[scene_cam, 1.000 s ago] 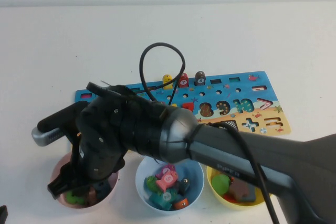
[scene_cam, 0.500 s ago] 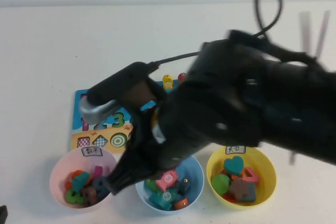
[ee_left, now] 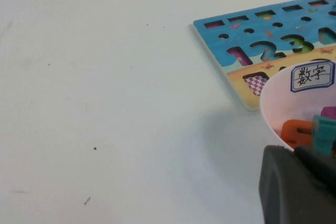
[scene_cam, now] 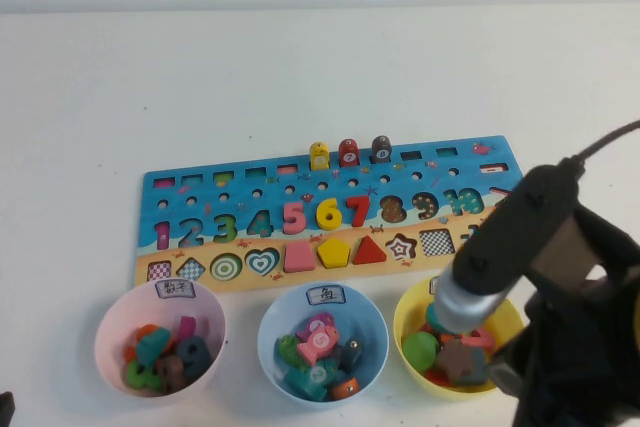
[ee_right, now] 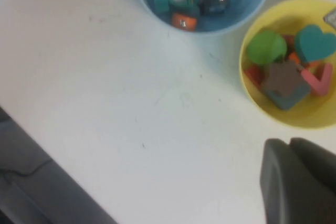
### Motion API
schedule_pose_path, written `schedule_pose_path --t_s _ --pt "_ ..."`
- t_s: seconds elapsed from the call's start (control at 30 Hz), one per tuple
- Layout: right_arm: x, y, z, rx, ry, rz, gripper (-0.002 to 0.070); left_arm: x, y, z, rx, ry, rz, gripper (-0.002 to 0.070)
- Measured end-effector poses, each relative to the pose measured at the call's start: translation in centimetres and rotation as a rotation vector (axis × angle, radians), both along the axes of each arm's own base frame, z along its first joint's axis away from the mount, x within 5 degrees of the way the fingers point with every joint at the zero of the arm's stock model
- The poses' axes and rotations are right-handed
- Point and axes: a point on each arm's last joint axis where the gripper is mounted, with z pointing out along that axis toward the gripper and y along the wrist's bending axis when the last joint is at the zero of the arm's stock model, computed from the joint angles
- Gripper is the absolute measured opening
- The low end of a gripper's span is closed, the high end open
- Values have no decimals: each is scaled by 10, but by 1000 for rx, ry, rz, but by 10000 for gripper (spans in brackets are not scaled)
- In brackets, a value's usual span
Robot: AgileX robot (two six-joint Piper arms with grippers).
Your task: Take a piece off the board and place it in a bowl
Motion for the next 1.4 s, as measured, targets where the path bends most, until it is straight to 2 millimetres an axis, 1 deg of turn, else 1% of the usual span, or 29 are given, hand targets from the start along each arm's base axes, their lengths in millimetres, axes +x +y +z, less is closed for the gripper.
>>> schedule_pose_path --t_s 0.07,0.13,0.23,0.33,0.43,0.53,0.63,0.7,0.77,0.87,1.0,1.13,1.23,1.4 --pt "-4 -8 -2 -48 25 -11 -15 0 0 0 0 0 0 1" --pt "-5 -13 -4 -76 40 -19 -15 0 0 0 0 0 0 1" --pt "-6 -15 -9 -93 40 -18 -15 0 0 0 0 0 0 1" --pt "-5 -15 -21 -73 6 -3 -15 0 0 0 0 0 0 1" --pt "-2 -22 -34 -15 -66 6 -16 0 0 0 0 0 0 1" --pt "7 -40 -51 72 -144 -43 -16 0 0 0 0 0 0 1" --pt "16 -70 -73 159 -235 -149 -16 0 0 0 0 0 0 1" --pt "17 -89 -90 209 -315 -201 -16 0 0 0 0 0 0 1" --pt "13 -110 -103 256 -404 -264 -16 0 0 0 0 0 0 1" --pt "0 -135 -120 306 -509 -360 -16 0 0 0 0 0 0 1" --pt "-16 -157 -134 364 -644 -488 -17 0 0 0 0 0 0 1" --pt "-29 -170 -141 392 -731 -605 -17 0 0 0 0 0 0 1" --pt "-38 -175 -142 425 -791 -661 -17 0 0 0 0 0 0 1" --pt "-50 -179 -147 461 -854 -685 -17 0 0 0 0 0 0 1"
